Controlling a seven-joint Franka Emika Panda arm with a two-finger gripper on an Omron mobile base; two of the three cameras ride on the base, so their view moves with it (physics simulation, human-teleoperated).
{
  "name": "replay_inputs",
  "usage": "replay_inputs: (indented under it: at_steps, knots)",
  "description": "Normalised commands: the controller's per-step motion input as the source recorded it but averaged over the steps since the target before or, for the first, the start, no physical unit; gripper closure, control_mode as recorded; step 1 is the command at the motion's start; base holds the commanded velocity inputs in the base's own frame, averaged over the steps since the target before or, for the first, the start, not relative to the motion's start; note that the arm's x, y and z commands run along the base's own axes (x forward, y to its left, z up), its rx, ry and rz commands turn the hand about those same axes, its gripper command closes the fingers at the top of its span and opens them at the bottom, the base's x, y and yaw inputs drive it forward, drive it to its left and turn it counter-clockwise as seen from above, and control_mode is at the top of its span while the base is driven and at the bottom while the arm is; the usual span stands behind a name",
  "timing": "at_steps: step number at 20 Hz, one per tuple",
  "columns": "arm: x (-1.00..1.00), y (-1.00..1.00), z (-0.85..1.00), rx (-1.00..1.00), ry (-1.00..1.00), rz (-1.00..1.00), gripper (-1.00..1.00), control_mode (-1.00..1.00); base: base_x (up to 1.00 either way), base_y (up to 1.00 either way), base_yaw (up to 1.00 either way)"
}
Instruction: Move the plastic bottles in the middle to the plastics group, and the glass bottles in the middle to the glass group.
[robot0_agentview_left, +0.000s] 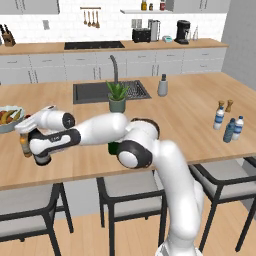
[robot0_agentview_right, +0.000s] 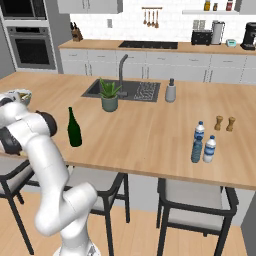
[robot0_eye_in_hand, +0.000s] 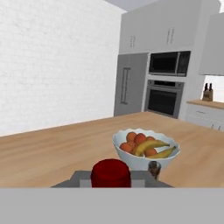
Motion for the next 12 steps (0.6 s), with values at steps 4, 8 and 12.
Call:
replay_inputs:
  at_steps: [4,8,12]
  knots:
    - [0.00,0.00,0.00,0.00,0.00,0.00,1.00,-1.00,0.00,0.00,0.00]
    - [0.00,0.00,0.00,0.00,0.00,0.00,-1.00,-1.00,0.00,0.00,0.00]
    - [0.00,0.00,0.00,0.00,0.00,0.00,-1.00,-1.00,0.00,0.00,0.00]
